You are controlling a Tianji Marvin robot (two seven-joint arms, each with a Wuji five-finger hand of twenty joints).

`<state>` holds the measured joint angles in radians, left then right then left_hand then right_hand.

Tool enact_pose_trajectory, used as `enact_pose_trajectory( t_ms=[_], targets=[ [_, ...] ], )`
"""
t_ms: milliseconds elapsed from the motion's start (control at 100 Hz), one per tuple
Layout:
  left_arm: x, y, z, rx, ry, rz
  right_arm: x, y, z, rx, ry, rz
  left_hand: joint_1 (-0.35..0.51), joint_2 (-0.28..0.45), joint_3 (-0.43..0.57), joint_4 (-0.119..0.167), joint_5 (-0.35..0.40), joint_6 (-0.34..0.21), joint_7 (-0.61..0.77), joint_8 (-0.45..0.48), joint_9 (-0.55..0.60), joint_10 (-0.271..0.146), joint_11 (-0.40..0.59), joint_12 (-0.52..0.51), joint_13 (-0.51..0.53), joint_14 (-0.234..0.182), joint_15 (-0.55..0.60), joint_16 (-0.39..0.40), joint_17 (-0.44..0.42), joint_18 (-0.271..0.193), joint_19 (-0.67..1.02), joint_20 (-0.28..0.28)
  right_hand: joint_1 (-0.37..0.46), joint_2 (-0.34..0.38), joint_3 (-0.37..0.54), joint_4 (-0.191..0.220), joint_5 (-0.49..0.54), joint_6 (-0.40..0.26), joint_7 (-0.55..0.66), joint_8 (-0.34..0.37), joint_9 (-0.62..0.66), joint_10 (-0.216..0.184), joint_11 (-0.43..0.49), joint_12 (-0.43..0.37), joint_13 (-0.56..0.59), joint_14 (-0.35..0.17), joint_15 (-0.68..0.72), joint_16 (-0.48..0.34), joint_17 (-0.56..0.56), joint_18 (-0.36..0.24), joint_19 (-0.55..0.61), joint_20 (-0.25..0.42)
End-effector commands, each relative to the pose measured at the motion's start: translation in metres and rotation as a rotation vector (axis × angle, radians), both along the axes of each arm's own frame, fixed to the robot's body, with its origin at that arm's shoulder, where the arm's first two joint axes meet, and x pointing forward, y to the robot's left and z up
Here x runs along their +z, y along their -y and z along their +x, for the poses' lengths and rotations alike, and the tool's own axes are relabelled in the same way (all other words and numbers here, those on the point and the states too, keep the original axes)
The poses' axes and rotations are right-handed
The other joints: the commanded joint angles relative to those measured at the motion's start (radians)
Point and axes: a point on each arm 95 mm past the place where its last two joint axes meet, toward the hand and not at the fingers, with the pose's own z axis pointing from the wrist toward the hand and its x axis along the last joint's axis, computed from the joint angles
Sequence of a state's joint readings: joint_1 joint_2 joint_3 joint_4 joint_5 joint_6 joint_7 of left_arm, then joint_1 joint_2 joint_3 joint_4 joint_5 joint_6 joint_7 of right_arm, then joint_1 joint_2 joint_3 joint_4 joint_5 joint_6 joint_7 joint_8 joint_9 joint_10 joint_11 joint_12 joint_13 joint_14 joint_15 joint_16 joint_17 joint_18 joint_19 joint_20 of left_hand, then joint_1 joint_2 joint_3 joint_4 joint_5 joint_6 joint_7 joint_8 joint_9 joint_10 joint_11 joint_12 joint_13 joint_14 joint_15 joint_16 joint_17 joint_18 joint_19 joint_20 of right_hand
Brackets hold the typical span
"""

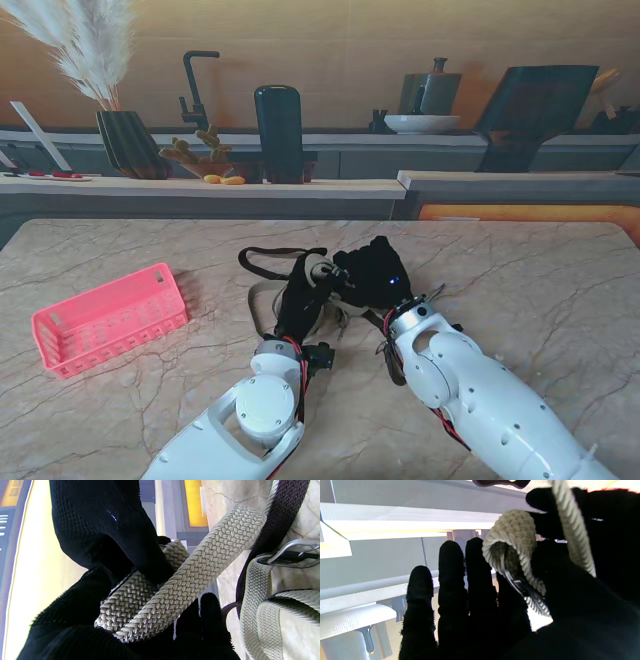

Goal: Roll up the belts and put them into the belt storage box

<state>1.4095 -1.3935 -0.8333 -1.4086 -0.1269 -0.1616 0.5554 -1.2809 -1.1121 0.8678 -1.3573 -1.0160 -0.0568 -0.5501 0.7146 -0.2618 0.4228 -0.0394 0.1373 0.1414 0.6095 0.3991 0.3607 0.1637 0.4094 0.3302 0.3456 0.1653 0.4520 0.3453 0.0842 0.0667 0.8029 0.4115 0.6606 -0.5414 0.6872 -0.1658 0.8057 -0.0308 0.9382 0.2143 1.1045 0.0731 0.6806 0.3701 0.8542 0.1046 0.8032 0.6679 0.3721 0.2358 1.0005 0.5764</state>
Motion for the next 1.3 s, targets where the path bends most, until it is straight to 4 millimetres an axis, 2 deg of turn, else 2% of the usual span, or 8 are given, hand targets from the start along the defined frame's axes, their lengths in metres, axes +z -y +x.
enact_pose_trajectory(
  t_ms=[0, 170, 250, 300, 430, 600, 930, 1290],
  targets=[
    [0.004, 0.007, -0.001, -0.004, 0.012, -0.011, -0.001, -0.014, -0.004, 0.025, -0.006, 0.015, 0.001, -0.021, 0.020, -0.027, 0.003, -0.050, -0.015, -0.015, -0.026, -0.045, 0.009, -0.003, -0.026, -0.040, -0.005, -0.015, 0.008, -0.066, -0.015, -0.015, 0.063, 0.054, 0.071, 0.035, 0.053, -0.135, 0.074, 0.001, 0.019, 0.034, 0.030, 0.003, -0.010, 0.007, 0.033, 0.011, -0.012, 0.024, 0.029, -0.020],
    [0.003, 0.007, 0.001, -0.003, 0.023, 0.018, -0.005, -0.021, -0.007, 0.029, -0.022, 0.058, 0.159, 0.100, 0.037, -0.017, 0.003, -0.060, 0.007, -0.020, -0.029, -0.046, 0.029, 0.006, -0.031, -0.042, 0.010, -0.008, 0.009, -0.079, -0.014, -0.015, 0.058, 0.047, 0.076, 0.038, 0.057, -0.131, 0.073, 0.002, 0.028, 0.039, 0.045, 0.005, 0.006, 0.008, 0.055, 0.019, -0.004, 0.024, 0.035, -0.023],
    [0.002, 0.006, 0.001, -0.001, 0.021, 0.011, -0.005, -0.022, -0.010, 0.031, -0.026, 0.063, 0.496, 0.289, -0.386, -0.025, 0.003, -0.061, 0.024, -0.033, -0.039, -0.044, 0.030, 0.006, -0.043, -0.039, 0.008, -0.010, -0.009, -0.077, -0.026, -0.020, 0.058, 0.044, 0.081, 0.040, 0.062, -0.125, 0.074, 0.001, 0.036, 0.046, 0.052, 0.006, 0.014, 0.011, 0.064, 0.023, -0.002, 0.025, 0.038, -0.024],
    [0.002, 0.006, 0.001, 0.003, 0.024, 0.008, -0.006, -0.022, -0.011, 0.026, -0.028, 0.065, 0.569, 0.336, -0.445, -0.033, 0.002, -0.066, 0.042, -0.025, -0.042, -0.041, 0.036, 0.010, -0.050, -0.031, 0.014, -0.006, -0.018, -0.067, -0.032, -0.023, 0.059, 0.042, 0.084, 0.040, 0.065, -0.119, 0.074, 0.000, 0.040, 0.053, 0.057, 0.006, 0.020, 0.016, 0.072, 0.026, 0.001, 0.027, 0.041, -0.024],
    [-0.001, 0.005, 0.004, 0.006, 0.051, 0.051, -0.005, -0.021, -0.014, -0.022, -0.047, 0.101, 0.549, 0.349, -0.483, -0.056, -0.002, -0.073, 0.075, -0.029, -0.055, -0.040, 0.037, 0.011, -0.056, -0.024, 0.022, -0.002, -0.030, -0.049, -0.029, -0.021, 0.064, 0.029, 0.101, 0.045, 0.082, -0.085, 0.076, -0.006, 0.058, 0.091, 0.103, 0.017, 0.047, 0.037, 0.131, 0.052, 0.020, 0.035, 0.068, -0.021],
    [-0.007, 0.006, 0.006, -0.010, 0.092, 0.131, -0.004, -0.019, -0.014, -0.088, -0.052, 0.113, 0.425, 0.284, -0.440, -0.008, -0.001, -0.076, 0.074, -0.010, -0.058, -0.036, 0.039, 0.010, -0.049, -0.015, 0.038, 0.006, -0.025, 0.010, -0.001, -0.007, 0.077, 0.009, 0.126, 0.043, 0.100, -0.052, 0.079, -0.005, 0.060, 0.133, 0.153, 0.030, 0.060, 0.065, 0.186, 0.079, 0.034, 0.047, 0.102, -0.018],
    [-0.005, 0.002, 0.005, 0.009, 0.111, 0.127, -0.004, -0.015, -0.014, -0.145, -0.045, 0.102, 0.576, 0.356, -0.489, -0.072, -0.012, -0.089, 0.115, -0.029, -0.083, -0.047, 0.039, 0.012, -0.058, -0.007, 0.059, 0.037, -0.040, 0.089, 0.043, 0.017, 0.082, 0.002, 0.138, 0.039, 0.107, -0.036, 0.074, -0.001, 0.060, 0.149, 0.171, 0.036, 0.062, 0.080, 0.207, 0.087, 0.035, 0.054, 0.125, -0.019],
    [-0.004, 0.002, 0.003, 0.008, 0.098, 0.098, -0.001, -0.012, -0.015, -0.173, -0.021, 0.112, 0.576, 0.274, -0.376, -0.082, 0.060, -0.093, 0.173, -0.003, 0.048, -0.035, 0.058, 0.019, 0.046, -0.027, 0.048, 0.029, 0.015, 0.031, 0.062, 0.023, 0.081, 0.005, 0.135, 0.036, 0.105, -0.042, 0.071, 0.004, 0.051, 0.146, 0.172, 0.035, 0.053, 0.078, 0.208, 0.086, 0.031, 0.056, 0.131, -0.025]
  ],
)
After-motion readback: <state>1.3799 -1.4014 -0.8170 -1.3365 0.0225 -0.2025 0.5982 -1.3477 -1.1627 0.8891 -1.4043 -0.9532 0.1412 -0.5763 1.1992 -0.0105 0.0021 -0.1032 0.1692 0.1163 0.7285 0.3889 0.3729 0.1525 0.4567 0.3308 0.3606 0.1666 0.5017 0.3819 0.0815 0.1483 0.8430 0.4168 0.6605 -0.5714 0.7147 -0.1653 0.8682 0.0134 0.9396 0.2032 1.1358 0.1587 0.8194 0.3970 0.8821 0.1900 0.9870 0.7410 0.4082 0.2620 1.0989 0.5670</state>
